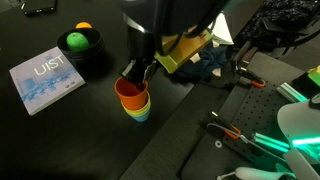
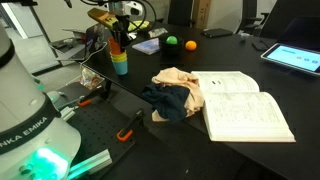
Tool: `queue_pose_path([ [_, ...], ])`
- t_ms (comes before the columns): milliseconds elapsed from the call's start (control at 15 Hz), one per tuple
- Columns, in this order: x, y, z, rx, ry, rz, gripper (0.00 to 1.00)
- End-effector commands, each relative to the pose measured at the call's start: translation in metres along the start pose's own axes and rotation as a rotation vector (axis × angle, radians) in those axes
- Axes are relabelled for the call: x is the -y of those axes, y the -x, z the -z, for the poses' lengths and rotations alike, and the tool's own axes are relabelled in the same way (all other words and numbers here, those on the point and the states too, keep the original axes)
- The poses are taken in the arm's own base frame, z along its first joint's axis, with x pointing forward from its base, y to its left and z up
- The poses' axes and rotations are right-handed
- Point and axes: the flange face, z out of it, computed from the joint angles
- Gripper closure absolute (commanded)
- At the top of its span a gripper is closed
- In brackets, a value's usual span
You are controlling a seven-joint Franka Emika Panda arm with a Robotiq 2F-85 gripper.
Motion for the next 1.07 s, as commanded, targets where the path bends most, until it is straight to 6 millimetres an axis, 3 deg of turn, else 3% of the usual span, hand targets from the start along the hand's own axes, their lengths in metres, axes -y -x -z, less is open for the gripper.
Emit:
queue_pose_path([
  [0,0.013,0.002,0.016,-0.003,-0.035,0.006,0.99],
  [1000,0.015,0.016,0.002,0.016,-0.015,0.037,0.99],
])
